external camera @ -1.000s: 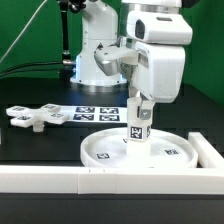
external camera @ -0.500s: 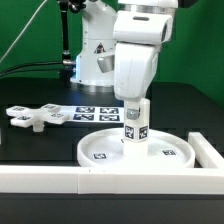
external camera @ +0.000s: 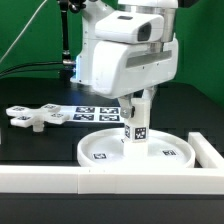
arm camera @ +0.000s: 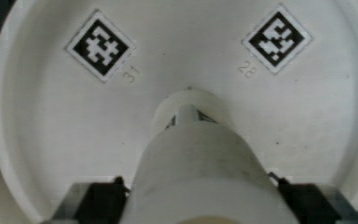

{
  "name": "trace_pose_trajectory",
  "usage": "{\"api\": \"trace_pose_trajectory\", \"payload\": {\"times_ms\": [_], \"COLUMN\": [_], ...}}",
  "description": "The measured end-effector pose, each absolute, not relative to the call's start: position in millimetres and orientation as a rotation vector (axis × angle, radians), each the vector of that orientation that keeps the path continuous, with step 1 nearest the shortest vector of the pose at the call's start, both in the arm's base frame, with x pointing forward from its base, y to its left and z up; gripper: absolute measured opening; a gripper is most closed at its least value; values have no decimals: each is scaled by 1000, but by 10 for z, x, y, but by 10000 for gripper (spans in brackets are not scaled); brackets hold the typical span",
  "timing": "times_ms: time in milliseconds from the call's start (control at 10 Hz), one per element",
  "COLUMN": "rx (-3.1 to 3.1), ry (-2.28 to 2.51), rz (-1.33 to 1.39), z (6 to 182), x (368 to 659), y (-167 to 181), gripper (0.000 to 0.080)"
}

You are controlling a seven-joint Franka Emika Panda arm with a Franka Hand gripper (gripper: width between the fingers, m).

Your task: Assemble round table

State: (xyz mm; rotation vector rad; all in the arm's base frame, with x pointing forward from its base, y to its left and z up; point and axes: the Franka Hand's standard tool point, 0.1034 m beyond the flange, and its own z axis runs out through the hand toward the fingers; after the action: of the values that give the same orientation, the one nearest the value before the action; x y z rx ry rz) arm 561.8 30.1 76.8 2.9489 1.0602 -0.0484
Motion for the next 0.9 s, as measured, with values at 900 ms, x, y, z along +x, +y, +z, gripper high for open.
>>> {"api": "trace_pose_trajectory", "payload": {"times_ms": [900], "rx": [3167], "ry": [-252], "rz": [-65], "z": [759], "x": [5594], "y": [386], "gripper": [406]}}
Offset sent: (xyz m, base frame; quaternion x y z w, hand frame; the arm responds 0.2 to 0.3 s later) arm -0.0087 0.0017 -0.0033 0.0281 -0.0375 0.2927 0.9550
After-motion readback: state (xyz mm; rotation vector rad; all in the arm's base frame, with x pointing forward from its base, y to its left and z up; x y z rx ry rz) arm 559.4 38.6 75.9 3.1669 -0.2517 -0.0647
